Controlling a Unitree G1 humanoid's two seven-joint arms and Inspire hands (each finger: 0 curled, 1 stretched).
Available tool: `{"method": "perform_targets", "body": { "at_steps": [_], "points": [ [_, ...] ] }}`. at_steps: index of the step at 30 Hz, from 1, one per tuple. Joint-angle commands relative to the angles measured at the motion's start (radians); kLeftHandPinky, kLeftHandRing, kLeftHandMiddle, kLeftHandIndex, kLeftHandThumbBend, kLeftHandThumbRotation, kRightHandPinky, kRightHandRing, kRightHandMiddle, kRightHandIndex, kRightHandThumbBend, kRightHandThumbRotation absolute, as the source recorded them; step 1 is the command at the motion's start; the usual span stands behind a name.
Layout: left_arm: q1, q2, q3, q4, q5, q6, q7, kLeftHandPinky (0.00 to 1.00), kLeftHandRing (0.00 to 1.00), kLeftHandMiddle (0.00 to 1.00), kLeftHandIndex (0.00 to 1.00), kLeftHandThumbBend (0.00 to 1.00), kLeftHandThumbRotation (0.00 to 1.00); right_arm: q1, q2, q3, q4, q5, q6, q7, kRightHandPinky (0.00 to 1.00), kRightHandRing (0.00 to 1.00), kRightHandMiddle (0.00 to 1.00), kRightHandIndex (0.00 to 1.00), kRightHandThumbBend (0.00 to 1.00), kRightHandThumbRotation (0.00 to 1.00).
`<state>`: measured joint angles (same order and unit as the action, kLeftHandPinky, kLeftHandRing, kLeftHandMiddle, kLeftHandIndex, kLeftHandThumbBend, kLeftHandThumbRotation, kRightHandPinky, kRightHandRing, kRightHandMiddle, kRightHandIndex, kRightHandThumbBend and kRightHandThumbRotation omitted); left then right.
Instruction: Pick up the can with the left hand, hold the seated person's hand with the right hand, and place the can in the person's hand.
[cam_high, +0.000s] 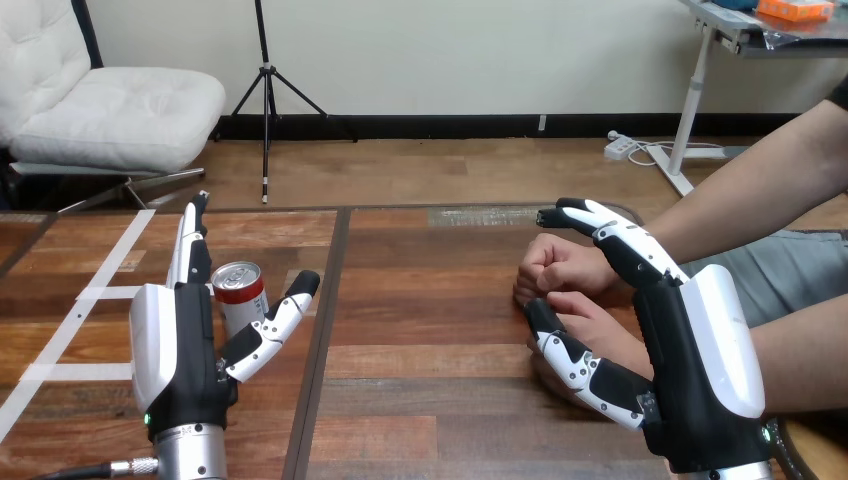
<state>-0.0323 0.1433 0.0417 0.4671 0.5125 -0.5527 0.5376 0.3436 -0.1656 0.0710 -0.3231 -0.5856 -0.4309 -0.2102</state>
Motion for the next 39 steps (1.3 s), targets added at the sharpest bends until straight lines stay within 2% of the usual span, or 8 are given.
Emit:
{"method": "perform_targets", "body": {
  "at_steps": [1, 12, 23, 39],
  "points": [
    [-0.068, 0.014, -0.016, -0.02, -0.006, 0.008, 0.0, 0.85, 0.93, 0.96, 0.96, 0.75, 0.51, -0.049, -0.009, -0.011, -0.009, 0.013, -0.007, -0.002, 0.79, 0.85, 0.84, 0.76, 0.38, 0.0],
    [-0.06, 0.018, -0.02, -0.046, 0.005, 0.039, 0.01, 0.89, 0.95, 0.97, 0.96, 0.74, 0.51, -0.055, -0.016, -0.013, -0.006, 0.008, -0.014, 0.002, 0.8, 0.85, 0.84, 0.75, 0.38, 0.0],
    [-0.058, 0.024, -0.023, -0.059, 0.011, 0.071, 0.017, 0.99, 1.0, 0.99, 0.97, 0.74, 0.52, -0.056, -0.013, -0.011, -0.009, -0.007, -0.012, -0.002, 0.82, 0.84, 0.83, 0.75, 0.38, 0.0],
    [-0.066, 0.039, -0.019, -0.061, 0.005, 0.088, 0.015, 0.98, 1.0, 0.99, 0.96, 0.74, 0.5, -0.055, -0.013, -0.009, -0.007, -0.003, -0.015, 0.001, 0.83, 0.83, 0.83, 0.74, 0.39, 0.0]
  ]
}}
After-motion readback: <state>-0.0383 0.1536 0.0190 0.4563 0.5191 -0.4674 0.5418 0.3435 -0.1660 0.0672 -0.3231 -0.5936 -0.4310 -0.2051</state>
